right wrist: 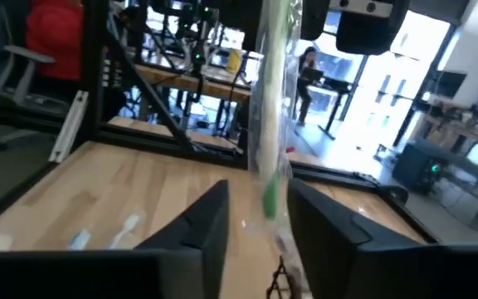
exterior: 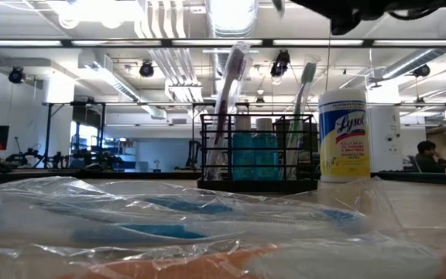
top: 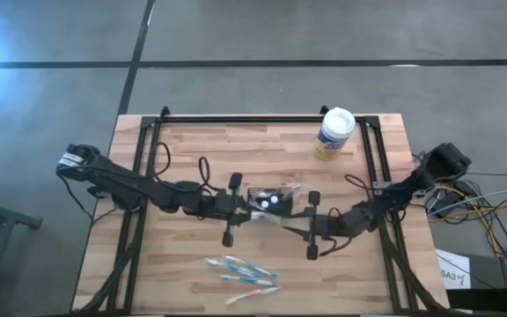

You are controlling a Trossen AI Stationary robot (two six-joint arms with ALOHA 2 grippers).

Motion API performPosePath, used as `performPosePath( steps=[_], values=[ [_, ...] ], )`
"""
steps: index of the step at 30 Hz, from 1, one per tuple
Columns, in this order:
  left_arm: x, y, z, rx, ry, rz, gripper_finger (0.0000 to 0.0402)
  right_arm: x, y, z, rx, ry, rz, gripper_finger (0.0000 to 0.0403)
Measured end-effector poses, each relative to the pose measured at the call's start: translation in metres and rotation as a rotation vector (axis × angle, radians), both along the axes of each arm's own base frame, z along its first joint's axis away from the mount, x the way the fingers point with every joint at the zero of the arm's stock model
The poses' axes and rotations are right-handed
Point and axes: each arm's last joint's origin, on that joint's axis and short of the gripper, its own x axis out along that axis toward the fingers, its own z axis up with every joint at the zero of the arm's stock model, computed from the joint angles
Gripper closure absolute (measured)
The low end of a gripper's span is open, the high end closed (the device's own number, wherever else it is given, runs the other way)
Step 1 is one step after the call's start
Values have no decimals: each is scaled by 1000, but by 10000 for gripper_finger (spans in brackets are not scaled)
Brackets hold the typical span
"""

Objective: Pick & Place toothbrushing station
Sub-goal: Put the green toothbrush into the mesh organizer

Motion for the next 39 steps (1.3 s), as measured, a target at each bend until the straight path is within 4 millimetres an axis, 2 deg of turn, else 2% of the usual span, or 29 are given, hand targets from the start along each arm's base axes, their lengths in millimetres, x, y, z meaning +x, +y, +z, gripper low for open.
performPosePath(
  steps=[4, 7, 11, 15, 21, 27, 39],
  values=[
    [-1, 3, 1, -5, 13, 47, 386, -17, -2, 12, 54, 51, -13, 249],
    [3, 5, -4, -9, 27, 62, 386, -33, -2, 25, 118, 65, 3, 243],
    [18, 9, -17, 0, 77, 88, 386, -50, 3, 29, 139, 53, -13, 265],
    [38, 15, -28, 6, 110, 145, 386, -61, 9, 24, 72, 56, -89, 312],
    [68, 27, -46, 14, 167, 233, 386, -66, 14, 25, 26, 56, -83, 388],
    [85, 33, -60, 21, 223, 260, 386, -66, 15, 26, 16, 55, -81, 390],
    [99, 39, -84, 39, 307, 285, 384, -66, 14, 27, 14, 51, -81, 390]
  ],
)
